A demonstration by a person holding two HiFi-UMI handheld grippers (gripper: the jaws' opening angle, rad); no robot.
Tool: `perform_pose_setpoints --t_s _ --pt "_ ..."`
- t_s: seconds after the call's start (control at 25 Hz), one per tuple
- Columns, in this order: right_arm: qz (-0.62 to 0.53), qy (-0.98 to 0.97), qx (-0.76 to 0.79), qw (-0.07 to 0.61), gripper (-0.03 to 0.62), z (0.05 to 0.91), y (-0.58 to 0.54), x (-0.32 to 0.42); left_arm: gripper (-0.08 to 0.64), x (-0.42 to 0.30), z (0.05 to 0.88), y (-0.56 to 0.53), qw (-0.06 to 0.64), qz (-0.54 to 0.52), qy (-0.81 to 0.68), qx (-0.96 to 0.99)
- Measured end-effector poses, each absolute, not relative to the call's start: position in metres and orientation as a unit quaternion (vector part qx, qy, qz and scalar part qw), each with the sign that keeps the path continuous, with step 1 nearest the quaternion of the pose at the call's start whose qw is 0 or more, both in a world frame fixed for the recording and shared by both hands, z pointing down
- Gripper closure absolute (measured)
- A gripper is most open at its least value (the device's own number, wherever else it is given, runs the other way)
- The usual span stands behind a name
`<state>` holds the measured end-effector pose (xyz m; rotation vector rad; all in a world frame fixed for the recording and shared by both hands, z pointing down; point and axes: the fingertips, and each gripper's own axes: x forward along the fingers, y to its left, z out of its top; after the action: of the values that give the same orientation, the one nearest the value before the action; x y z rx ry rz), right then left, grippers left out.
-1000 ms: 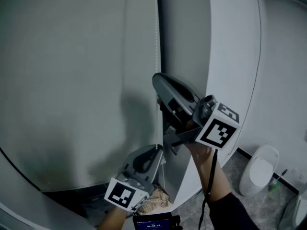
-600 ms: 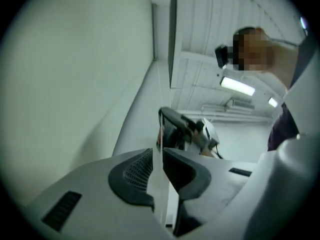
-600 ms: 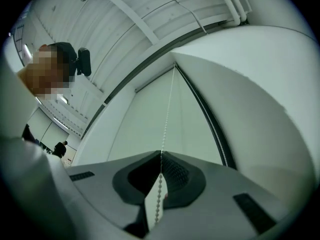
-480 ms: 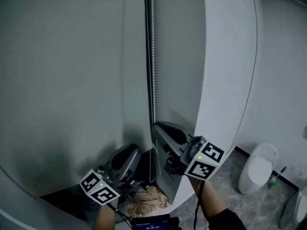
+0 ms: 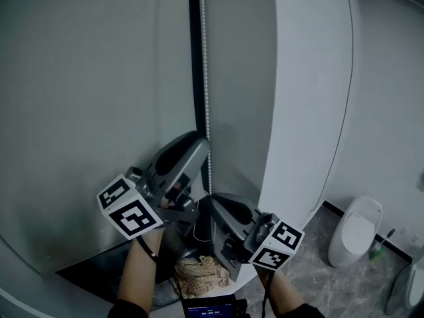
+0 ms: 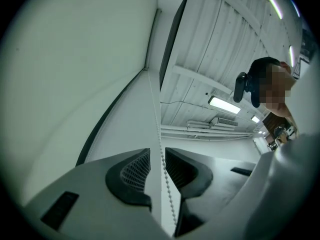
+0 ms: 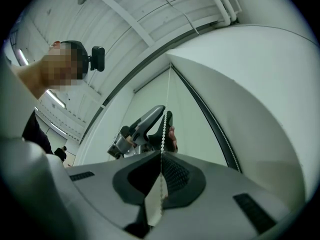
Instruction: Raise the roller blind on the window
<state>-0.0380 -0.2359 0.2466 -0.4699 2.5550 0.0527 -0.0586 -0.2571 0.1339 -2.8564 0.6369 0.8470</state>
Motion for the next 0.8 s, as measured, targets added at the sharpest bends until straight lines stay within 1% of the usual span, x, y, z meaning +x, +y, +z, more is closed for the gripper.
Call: perform_pose_setpoints --t_s 0.2,0.32,0.52,0.68,0.72,0.8 --pt "0.017 0.946 -0.173 0.274 0.575 0.231 -0.236 -0.022 0.509 -0.031 0.099 -0.262 0.039 0.28 0.187 -0.941" --pt "0.015 0.947 -0.171 0.272 0.575 0.249 -0.214 -0.022 0.54 -0.03 0.115 -0.241 0.036 0.28 0.182 -0.942" --pt "-0.023 0.951 -0.169 0.258 0.575 0.263 -0.234 -0.033 0.543 -0.043 0.131 -0.263 0.012 0.27 0.18 -0.946" --pt "-0.051 0.965 -0.152 0.209 0.574 0.312 -0.211 -0.04 0.543 -0.059 0.168 -0.24 -0.009 0.287 0.188 -0.939" --pt "-0.054 0.966 -0.149 0.206 0.572 0.315 -0.209 -0.035 0.543 -0.059 0.171 -0.235 -0.01 0.287 0.19 -0.939" --pt "-0.065 0.96 -0.146 0.231 0.571 0.302 -0.215 -0.017 0.543 -0.055 0.182 -0.23 -0.017 0.278 0.191 -0.941"
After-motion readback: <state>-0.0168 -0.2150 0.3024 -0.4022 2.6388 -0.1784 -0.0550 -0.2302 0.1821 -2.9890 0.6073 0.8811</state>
